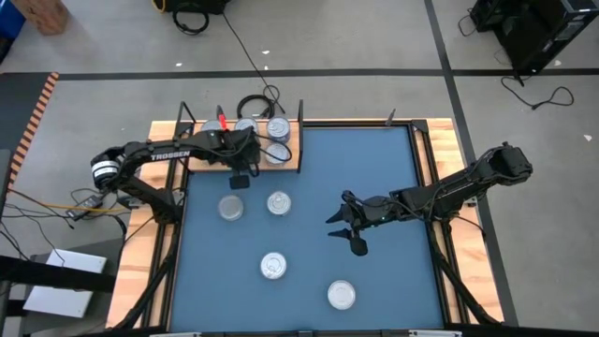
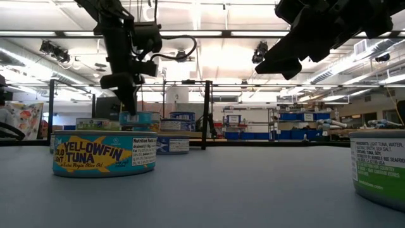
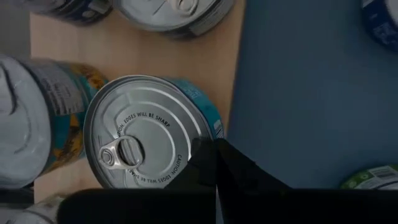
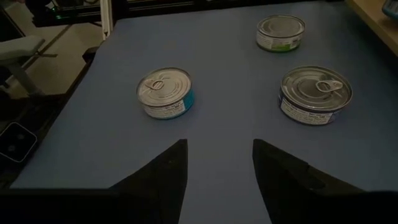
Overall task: Stack canned seafood by type on shelf
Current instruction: Put the yellow blue tuna can on the shelf
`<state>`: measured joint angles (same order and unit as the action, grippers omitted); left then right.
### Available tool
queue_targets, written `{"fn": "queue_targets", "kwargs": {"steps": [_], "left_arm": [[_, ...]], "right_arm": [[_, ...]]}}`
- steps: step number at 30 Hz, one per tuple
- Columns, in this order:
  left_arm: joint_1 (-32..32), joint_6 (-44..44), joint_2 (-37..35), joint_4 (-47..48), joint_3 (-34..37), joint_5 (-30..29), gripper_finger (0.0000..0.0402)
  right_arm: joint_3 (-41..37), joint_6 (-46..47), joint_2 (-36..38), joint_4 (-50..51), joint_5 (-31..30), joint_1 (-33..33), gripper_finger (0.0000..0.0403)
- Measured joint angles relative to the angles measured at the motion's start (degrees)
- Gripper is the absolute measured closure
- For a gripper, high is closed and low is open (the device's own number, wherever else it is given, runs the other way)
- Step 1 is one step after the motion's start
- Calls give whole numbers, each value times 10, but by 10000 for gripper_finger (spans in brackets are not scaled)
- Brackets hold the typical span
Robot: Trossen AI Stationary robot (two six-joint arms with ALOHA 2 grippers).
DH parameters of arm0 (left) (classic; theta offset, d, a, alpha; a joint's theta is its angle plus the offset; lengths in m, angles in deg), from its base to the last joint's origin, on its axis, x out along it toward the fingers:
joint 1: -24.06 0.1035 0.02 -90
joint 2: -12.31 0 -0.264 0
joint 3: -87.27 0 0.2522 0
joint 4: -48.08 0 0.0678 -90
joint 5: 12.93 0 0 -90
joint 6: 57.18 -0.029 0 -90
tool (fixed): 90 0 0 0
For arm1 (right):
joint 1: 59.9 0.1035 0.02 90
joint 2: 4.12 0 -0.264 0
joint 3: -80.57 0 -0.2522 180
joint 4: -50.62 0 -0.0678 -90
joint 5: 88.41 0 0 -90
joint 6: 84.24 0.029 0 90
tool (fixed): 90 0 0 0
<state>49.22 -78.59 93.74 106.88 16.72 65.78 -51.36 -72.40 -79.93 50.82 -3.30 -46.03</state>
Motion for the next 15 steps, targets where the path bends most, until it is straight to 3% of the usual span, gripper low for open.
{"fn": "queue_targets", "kwargs": {"steps": [15], "left_arm": [[12,-13,4,-24,0,17,400]], "right_arm": [[0,0,0,0,0,0,215]]}}
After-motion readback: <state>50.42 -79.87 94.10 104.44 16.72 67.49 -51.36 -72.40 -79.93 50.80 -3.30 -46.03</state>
